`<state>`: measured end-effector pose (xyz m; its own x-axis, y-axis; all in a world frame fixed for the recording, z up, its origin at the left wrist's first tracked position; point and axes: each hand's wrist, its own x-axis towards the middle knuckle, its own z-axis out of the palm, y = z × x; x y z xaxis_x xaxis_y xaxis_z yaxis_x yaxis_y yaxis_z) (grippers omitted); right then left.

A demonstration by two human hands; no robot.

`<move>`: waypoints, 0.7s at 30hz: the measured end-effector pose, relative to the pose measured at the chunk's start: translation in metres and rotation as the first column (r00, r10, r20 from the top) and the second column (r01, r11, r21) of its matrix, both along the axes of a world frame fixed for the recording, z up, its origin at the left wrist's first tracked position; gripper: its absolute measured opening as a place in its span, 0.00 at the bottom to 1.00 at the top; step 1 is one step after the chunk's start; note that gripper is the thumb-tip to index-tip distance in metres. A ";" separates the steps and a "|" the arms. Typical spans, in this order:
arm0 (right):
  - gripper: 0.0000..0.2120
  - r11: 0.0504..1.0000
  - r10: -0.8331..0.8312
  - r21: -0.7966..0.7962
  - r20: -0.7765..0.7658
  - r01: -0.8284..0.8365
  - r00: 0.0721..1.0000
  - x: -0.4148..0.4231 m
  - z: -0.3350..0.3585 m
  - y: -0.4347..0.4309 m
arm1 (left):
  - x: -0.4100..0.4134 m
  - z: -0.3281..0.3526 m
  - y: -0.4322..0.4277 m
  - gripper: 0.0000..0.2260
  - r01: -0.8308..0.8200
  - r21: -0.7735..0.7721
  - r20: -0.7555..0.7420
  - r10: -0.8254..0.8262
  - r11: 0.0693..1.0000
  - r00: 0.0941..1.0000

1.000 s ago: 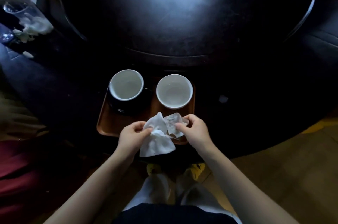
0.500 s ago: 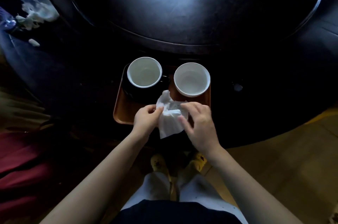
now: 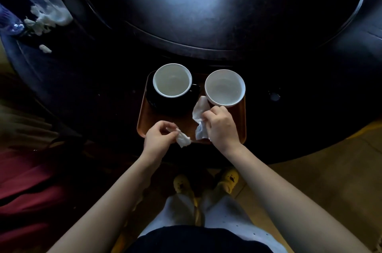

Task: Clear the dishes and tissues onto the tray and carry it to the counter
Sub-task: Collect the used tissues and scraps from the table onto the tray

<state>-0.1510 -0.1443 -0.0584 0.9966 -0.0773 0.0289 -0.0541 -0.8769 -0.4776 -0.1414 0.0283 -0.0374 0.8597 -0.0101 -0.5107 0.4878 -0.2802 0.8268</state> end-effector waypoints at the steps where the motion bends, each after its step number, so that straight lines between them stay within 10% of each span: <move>1: 0.07 0.998 0.035 -0.047 -0.023 -0.036 0.999 0.001 -0.001 0.002 | -0.001 0.001 0.003 0.05 -0.006 -0.027 0.012 0.006 1.000 1.000; 8: 0.13 0.998 0.028 -0.054 -0.039 -0.030 0.999 -0.005 0.004 0.003 | 0.004 0.018 -0.001 0.10 -0.002 -0.221 0.072 0.018 0.975 0.997; 15: 0.14 0.845 0.014 0.531 -0.134 0.059 0.991 -0.025 0.048 -0.019 | 0.015 0.028 -0.047 0.09 0.108 -0.285 0.063 -0.093 0.953 0.994; 21: 0.05 0.876 -0.224 0.404 -0.141 0.262 0.964 -0.026 0.035 -0.052 | 0.018 0.015 -0.086 0.06 0.176 -0.185 0.074 -0.165 0.967 0.984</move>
